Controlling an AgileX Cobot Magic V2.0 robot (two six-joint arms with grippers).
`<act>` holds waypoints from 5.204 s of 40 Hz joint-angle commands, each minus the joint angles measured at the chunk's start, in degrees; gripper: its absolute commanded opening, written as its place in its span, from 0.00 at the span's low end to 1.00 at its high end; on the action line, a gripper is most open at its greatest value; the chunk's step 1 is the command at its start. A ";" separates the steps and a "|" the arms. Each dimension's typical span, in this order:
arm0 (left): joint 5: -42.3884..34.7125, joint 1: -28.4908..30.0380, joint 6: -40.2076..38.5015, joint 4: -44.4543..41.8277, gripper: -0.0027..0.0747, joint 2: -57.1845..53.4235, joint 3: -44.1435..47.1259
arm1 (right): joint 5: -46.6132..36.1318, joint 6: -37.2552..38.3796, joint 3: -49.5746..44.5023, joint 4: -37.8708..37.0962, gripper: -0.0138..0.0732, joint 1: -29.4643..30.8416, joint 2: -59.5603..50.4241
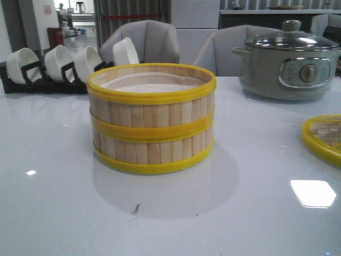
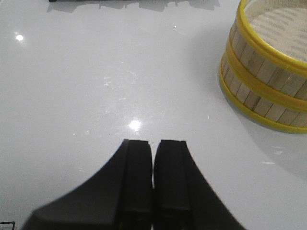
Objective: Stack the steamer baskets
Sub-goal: 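Grasp the lid's central yellow hub with the right gripper, then lift the lid with the right gripper and lower it onto the top basket, then open the right gripper and raise it away from the lid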
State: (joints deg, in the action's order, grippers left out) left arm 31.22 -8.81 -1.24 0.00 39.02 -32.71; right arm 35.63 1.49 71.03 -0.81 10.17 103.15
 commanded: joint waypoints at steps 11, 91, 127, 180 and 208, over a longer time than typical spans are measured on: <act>-4.32 -0.48 -0.26 0.00 0.14 -0.19 -1.80 | -3.20 0.00 2.25 -0.18 0.52 0.36 -0.35; -4.32 -0.48 -0.26 0.00 0.14 -0.19 -1.80 | 9.47 0.00 18.34 0.17 0.20 -20.92 -14.02; -4.32 -0.48 -0.26 0.00 0.14 -0.19 -1.80 | 23.22 0.00 54.12 0.36 0.20 -42.83 12.29; -4.32 -0.48 -0.26 0.00 0.14 -0.19 -1.80 | 15.52 -0.05 54.27 -0.57 0.65 -42.57 9.31; -4.32 -0.48 -0.26 0.00 0.14 -0.19 -1.80 | -0.21 -0.05 20.28 -2.31 0.65 -22.32 -25.72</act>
State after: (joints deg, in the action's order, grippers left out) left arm 31.10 -8.81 -1.24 0.00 39.02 -32.71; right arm 42.58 1.49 95.29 -2.44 -15.24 84.77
